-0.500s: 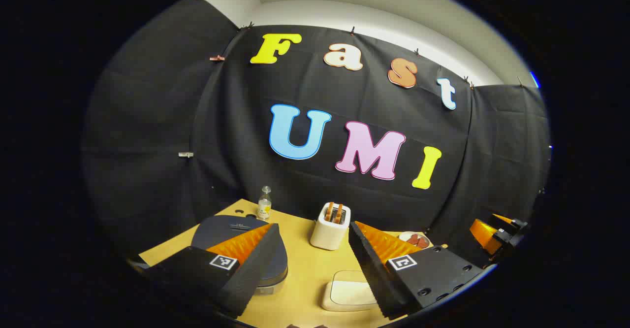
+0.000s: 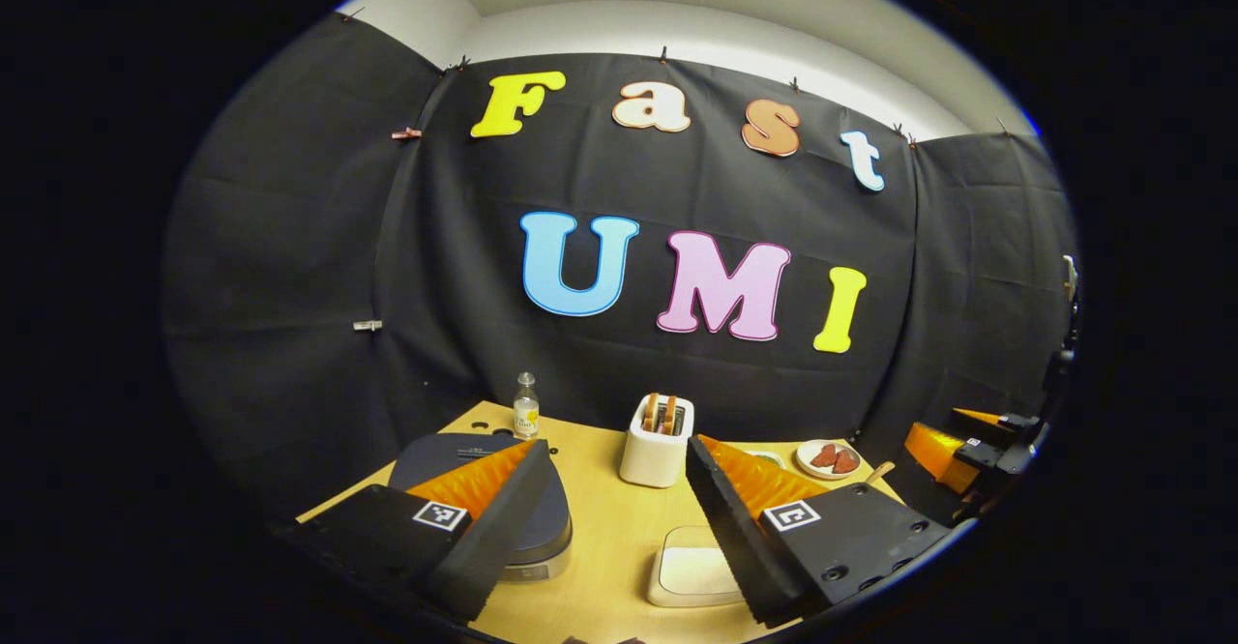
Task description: Close the left gripper, press the button to open the rice cooker; take a wooden spoon from the chopstick holder with the right hand, scoop a spoonful of rice and pour it into the rice cooker, then put the wooden spoon back into the chopstick holder.
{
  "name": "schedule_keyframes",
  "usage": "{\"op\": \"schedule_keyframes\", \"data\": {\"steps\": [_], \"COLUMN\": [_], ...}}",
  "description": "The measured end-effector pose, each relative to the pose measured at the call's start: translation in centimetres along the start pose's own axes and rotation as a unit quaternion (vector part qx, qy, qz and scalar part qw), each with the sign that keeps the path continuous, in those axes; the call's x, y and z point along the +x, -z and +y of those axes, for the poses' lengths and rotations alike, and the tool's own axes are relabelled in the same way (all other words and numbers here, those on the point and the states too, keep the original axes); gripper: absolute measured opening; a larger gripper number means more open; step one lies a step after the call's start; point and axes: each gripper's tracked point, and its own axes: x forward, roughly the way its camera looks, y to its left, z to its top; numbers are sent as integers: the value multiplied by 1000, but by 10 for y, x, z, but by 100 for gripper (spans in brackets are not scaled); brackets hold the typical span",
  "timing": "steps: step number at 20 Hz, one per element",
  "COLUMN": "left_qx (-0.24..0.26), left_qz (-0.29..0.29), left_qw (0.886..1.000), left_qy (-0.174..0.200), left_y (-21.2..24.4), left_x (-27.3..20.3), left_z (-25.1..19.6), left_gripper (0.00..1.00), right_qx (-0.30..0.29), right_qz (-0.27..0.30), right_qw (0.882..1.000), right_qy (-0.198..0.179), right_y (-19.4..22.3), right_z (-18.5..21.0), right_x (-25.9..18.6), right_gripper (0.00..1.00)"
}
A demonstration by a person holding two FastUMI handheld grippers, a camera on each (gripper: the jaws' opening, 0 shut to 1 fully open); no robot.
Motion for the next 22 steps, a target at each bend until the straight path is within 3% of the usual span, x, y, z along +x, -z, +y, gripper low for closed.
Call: {"op": "schedule_keyframes", "data": {"steps": [6, 16, 18, 19, 21, 22], "left_qx": [-5, -10, -23, -30, -42, -45], "left_qz": [6, 12, 25, 33, 55, 66], "left_qw": [1000, 1000, 999, 999, 997, 996], "left_qy": [10, -8, -15, -19, -27, -31], "left_y": [7, 2, 7, 9, 19, 25], "left_x": [-2, 10, 18, 22, 33, 37], "left_z": [6, 59, 79, 89, 108, 118], "left_gripper": [95, 95, 83, 71, 70, 60], "right_qx": [0, -1, -5, -6, -7, -7], "right_qz": [7, 4, 3, 3, 6, 9], "right_qw": [999, 1000, 999, 999, 999, 998], "right_qy": [32, 31, 38, 42, 53, 60], "right_y": [3, -1, -2, -2, 0, 2], "right_z": [0, 16, 14, 12, 7, 3], "right_x": [-4, -7, -10, -12, -16, -18], "right_gripper": [98, 98, 98, 98, 98, 98]}}
